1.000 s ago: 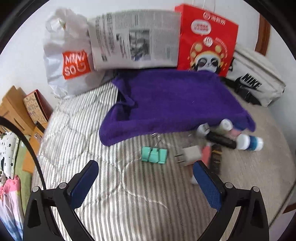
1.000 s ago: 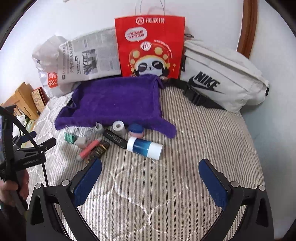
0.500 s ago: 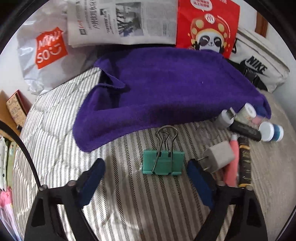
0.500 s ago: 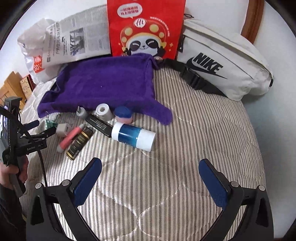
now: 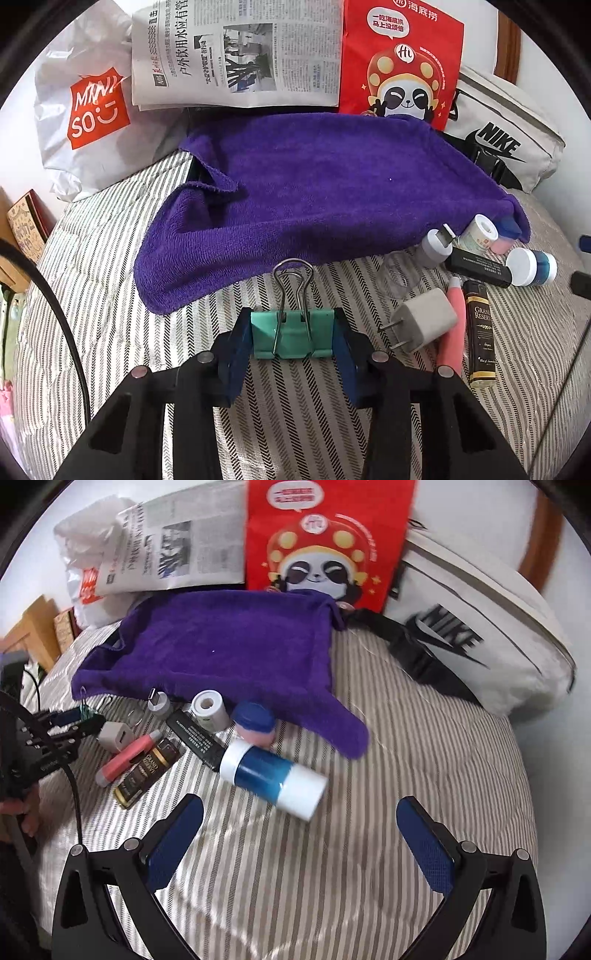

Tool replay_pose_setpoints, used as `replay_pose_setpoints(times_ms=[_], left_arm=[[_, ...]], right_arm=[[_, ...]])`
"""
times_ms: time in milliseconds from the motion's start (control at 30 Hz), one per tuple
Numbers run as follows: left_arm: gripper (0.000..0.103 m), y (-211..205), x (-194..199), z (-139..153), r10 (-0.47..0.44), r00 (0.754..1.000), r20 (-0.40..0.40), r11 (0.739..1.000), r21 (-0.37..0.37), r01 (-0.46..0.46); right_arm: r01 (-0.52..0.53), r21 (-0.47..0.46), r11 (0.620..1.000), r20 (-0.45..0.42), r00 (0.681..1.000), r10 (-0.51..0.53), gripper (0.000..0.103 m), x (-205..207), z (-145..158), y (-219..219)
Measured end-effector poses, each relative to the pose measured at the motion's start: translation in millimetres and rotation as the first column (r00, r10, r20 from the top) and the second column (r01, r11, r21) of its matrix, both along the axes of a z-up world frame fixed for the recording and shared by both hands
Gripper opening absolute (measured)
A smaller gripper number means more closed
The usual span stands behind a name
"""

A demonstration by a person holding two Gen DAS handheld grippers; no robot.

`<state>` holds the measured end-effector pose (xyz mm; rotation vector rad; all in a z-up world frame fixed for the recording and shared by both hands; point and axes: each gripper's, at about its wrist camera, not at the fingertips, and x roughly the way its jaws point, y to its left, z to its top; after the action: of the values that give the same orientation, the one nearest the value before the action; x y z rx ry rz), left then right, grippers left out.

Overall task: Organize rigid objects
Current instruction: 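Grasp the blue-and-white bottle with the right gripper while the left holds the clip, then carry the bottle onto the towel and open the right gripper while the left carries the clip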

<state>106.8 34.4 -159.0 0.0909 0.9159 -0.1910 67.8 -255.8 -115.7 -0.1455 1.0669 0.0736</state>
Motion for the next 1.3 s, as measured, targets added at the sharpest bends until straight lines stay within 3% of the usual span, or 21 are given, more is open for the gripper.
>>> replay_pose_setpoints(times_ms=[233,367,433,500,567,733,867,967,1033,1100,1300], left_arm=[[0.039,0,0,0,0.000,1.000,-0.001,1.000,-0.007,0.000],[0.040,0,0,-1,0.001,1.000,-0.001,1.000,-0.005,-0.001],[0.040,0,0,-1,0.001,1.000,0.000,1.000,-0.003,-0.001],[0.040,0,0,-1,0.001,1.000,-0.001,1.000,-0.004,-0.001],[0.040,0,1,-1,0.001,1.000,-0.001,1.000,-0.004,-0.001],[0.040,0,0,-1,0.002,1.000,-0.001,1.000,-0.003,-0.002],[0.040,0,1,-1,0.002,1.000,-0.001,1.000,-0.003,-0.002],[0.040,0,1,0,0.002,1.000,-0.001,1.000,-0.002,-0.002],[0.040,0,1,-1,0.002,1.000,-0.001,1.000,-0.002,-0.002],[0.040,0,1,-1,0.002,1.000,-0.001,1.000,-0.002,-0.002],[0.040,0,0,-1,0.003,1.000,0.000,1.000,-0.001,-0.003]], right_arm=[[-0.154,-0.107,0.982,-0.016,0.988,0.153,0.103,17,-30,9],[-0.195,-0.091,0.977,0.008,0.981,0.196,0.101,22,-41,10],[-0.204,-0.055,0.977,0.021,0.979,0.205,0.090,23,-42,9],[-0.222,-0.004,0.975,0.030,0.975,0.222,0.061,18,-41,9],[-0.221,0.000,0.975,0.036,0.975,0.221,0.056,11,-38,10],[-0.250,0.069,0.966,0.045,0.968,0.248,0.056,3,-29,11],[-0.262,0.029,0.965,0.012,0.965,0.262,0.050,8,-30,12],[-0.229,0.039,0.973,-0.082,0.969,0.231,0.040,14,-38,4],[-0.189,0.126,0.974,-0.129,0.970,0.206,0.038,14,-42,-2],[-0.200,0.173,0.965,-0.117,0.968,0.221,0.039,10,-42,0],[-0.160,0.149,0.976,-0.038,0.985,0.167,0.040,16,-48,10]])
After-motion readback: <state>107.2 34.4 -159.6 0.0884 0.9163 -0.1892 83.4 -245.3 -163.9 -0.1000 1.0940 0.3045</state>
